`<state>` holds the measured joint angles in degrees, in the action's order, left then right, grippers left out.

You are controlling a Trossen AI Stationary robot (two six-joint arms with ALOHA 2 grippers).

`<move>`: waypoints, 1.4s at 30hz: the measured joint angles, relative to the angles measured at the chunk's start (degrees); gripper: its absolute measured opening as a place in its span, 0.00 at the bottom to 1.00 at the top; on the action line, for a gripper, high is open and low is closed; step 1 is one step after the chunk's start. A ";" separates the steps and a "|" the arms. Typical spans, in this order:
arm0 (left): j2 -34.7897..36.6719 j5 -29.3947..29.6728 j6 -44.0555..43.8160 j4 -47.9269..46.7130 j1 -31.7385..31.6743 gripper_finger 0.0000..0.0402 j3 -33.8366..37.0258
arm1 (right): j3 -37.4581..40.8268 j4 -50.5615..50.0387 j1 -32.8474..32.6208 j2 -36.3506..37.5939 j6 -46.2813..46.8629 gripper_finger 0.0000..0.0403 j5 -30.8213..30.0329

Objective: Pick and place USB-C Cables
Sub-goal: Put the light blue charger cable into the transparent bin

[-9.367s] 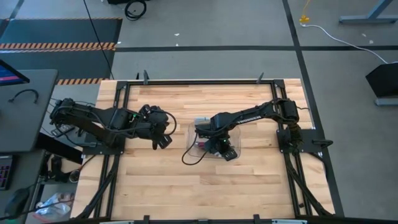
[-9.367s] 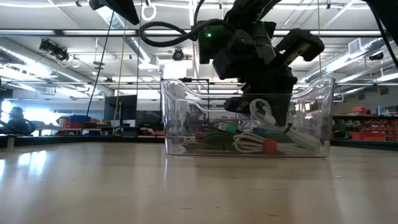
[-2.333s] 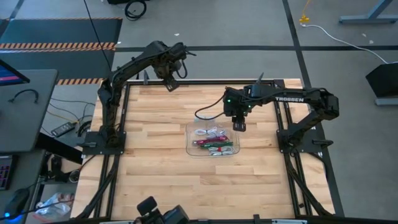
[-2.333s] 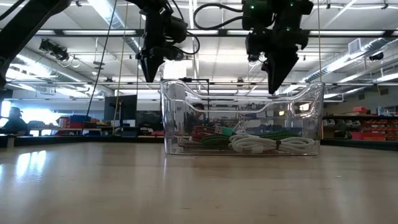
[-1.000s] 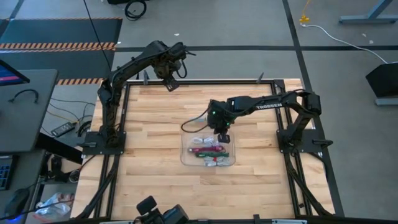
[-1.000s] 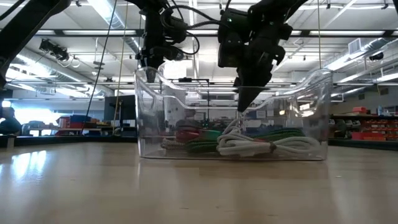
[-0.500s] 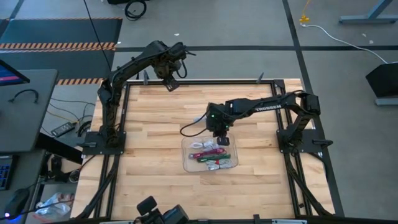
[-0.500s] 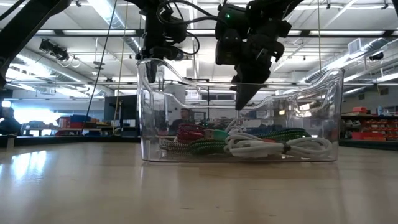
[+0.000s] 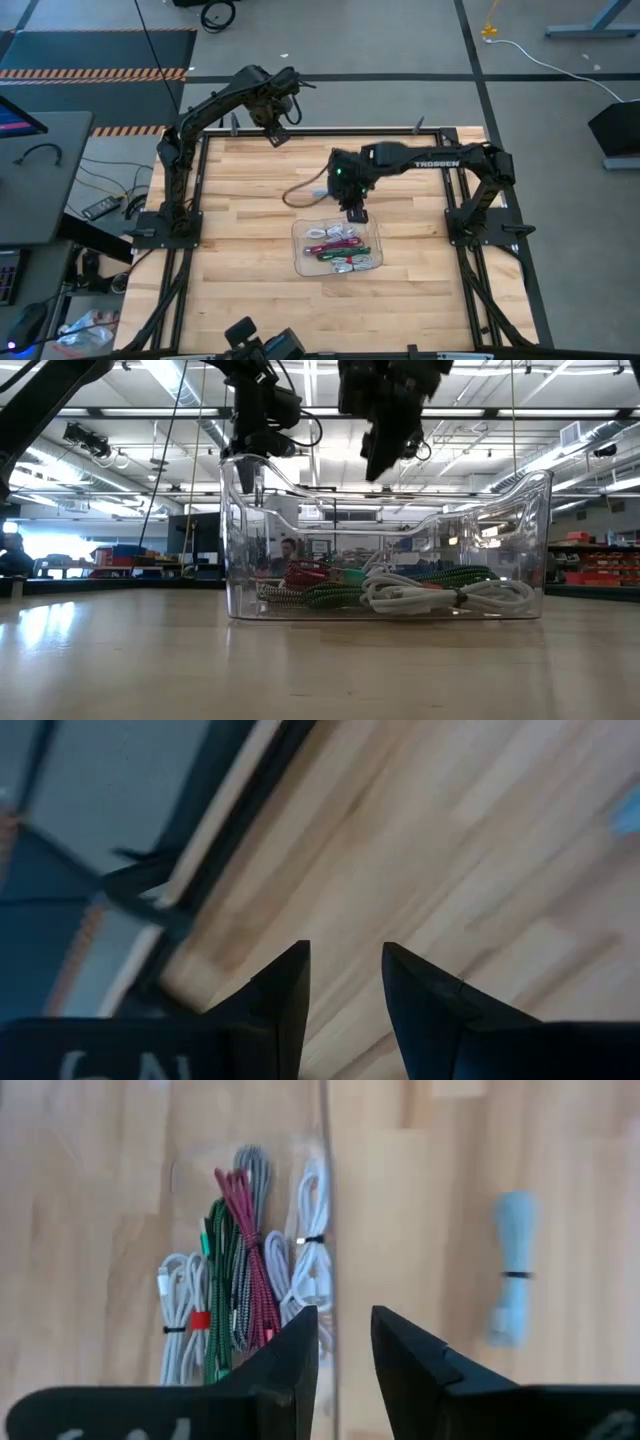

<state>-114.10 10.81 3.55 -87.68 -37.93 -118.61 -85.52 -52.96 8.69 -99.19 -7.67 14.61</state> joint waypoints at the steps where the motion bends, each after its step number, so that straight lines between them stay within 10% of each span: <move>1: 0.00 -1.90 -0.02 0.76 0.00 0.33 0.00 | -2.16 -2.19 0.44 0.02 -0.06 0.25 0.02; 18: 0.00 -13.68 -1.85 12.00 12.27 0.33 0.00 | -49.01 -20.50 3.03 0.35 -6.09 0.25 3.24; 42: -18.23 -6.84 1.18 19.82 22.94 0.52 0.00 | -46.35 -16.15 2.57 12.60 -0.86 0.26 3.06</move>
<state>-132.34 3.97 4.73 -67.86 -14.99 -118.61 -131.87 -69.11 11.27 -86.59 -8.54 17.67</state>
